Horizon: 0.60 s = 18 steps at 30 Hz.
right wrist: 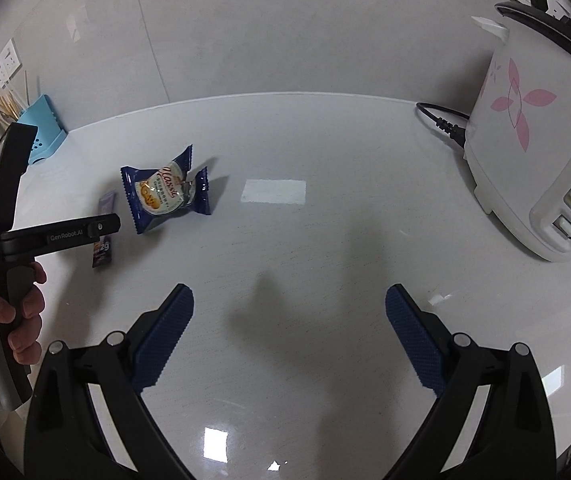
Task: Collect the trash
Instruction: 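Grasp the purple coffee sachet with the left tool while the right tool grasps the blue snack packet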
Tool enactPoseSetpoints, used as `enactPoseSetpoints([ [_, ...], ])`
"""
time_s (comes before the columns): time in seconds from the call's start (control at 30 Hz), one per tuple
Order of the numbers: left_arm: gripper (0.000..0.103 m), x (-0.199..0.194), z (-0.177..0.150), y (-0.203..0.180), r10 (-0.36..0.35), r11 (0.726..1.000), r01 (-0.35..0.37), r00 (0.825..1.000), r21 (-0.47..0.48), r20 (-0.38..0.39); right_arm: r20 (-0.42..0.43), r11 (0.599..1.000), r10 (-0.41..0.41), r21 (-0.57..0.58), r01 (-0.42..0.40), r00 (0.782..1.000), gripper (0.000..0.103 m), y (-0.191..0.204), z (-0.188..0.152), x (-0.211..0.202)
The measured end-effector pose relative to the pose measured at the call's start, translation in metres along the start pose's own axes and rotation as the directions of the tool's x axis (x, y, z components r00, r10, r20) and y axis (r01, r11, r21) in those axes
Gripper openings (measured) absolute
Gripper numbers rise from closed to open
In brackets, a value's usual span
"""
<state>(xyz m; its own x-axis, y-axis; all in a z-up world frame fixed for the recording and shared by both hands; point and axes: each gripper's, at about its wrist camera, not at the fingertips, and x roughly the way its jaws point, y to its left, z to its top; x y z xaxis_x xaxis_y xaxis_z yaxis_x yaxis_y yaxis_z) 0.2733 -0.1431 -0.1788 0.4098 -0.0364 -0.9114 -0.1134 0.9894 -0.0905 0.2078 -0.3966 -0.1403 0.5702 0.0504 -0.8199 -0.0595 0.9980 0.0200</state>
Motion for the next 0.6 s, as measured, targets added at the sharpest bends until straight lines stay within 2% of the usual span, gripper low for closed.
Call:
enactPoseSetpoints([
  [0.07,0.077,0.001,0.001,-0.002,0.024,1.000,-0.024,1.000,0.007,-0.001,-0.002,1.000,0.003,0.001,-0.003,1.000,0.093,-0.001,0.002,0.003],
  [0.17,0.060,0.001,0.006,-0.003,0.048,0.999,-0.048,0.999,0.022,-0.006,-0.006,1.000,0.009,-0.003,-0.009,1.000,0.093,0.002,0.005,0.006],
  [0.23,0.042,0.000,0.006,-0.003,0.047,0.998,-0.047,0.999,0.030,-0.007,-0.006,1.000,0.016,-0.008,-0.016,1.000,0.093,0.005,0.008,0.008],
  [0.33,0.024,-0.001,0.005,0.000,0.040,0.999,-0.040,0.999,0.036,-0.011,-0.006,1.000,0.027,-0.014,-0.027,1.000,0.093,0.011,0.012,0.011],
  [0.6,0.020,-0.004,0.000,0.011,0.027,0.999,-0.026,1.000,0.036,-0.016,-0.008,0.998,0.059,-0.029,-0.059,0.998,0.093,0.028,0.022,0.017],
])
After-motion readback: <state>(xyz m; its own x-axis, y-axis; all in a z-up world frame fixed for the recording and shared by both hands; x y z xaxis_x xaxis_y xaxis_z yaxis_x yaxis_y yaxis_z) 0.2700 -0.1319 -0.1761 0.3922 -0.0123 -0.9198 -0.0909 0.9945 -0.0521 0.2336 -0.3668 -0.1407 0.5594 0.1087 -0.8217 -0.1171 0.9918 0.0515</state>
